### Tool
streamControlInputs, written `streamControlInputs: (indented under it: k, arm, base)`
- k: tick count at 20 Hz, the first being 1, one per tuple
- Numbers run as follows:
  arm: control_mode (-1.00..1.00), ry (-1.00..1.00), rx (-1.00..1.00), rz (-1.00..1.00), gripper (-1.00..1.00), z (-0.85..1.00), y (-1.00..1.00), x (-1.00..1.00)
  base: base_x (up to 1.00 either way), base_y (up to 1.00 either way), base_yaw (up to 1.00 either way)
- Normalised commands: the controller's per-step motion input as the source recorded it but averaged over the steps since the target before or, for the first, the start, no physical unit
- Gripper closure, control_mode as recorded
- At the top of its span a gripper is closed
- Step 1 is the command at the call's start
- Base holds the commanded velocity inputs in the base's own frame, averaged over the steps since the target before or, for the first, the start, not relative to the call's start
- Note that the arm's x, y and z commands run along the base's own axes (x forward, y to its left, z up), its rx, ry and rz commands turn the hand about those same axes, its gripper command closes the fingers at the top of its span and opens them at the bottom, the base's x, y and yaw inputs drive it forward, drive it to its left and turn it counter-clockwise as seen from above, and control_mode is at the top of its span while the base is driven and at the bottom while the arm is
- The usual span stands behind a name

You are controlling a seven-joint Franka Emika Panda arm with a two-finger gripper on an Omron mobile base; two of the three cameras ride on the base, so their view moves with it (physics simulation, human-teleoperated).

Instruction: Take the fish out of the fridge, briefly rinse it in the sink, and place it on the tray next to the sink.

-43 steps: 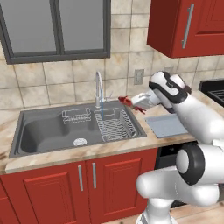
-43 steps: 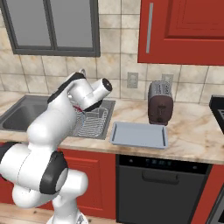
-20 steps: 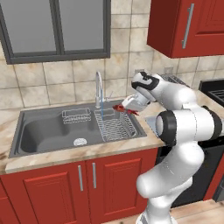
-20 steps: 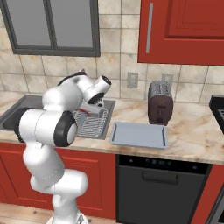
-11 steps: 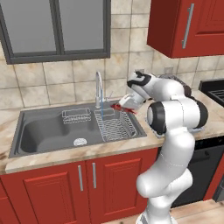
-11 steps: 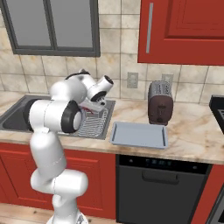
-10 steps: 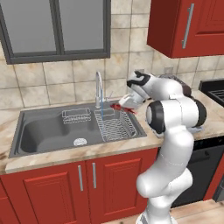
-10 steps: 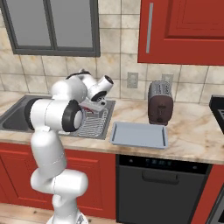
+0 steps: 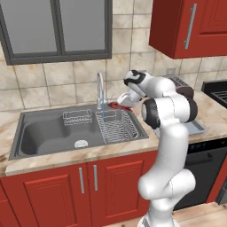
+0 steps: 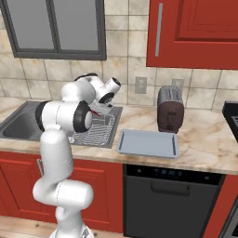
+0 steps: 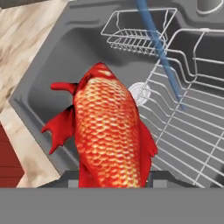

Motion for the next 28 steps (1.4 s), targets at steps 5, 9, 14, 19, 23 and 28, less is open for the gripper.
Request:
streamControlInputs:
  k: [5,9,14,19,23,28]
  arm:
    - [-1.00,0.00,0.00,0.06,1.00,-0.09,0.24,0.34]
    - [-1.00,0.00,0.00,0.06,1.00,-0.05,0.19,0.34]
    - [-1.00,0.00,0.00,0.03,1.00,-0.01,0.20,0.44]
    - [-1.00,0.00,0.00,0.00,1.00,-0.05,0.21,0.49]
    - [-1.00,0.00,-0.04,0.00,1.00,-0.10,0.07,0.43]
    - [-1.00,0.00,-0.05,-0.02,1.00,-0.14,0.00,0.30]
  base:
    - [0.00,0.00,0.00]
    - [0.00,0.00,0.00]
    - [0.00,0.00,0.00]
    - [0.00,0.00,0.00]
    - [0.00,0.00,0.00]
    - [0.00,0.00,0.00]
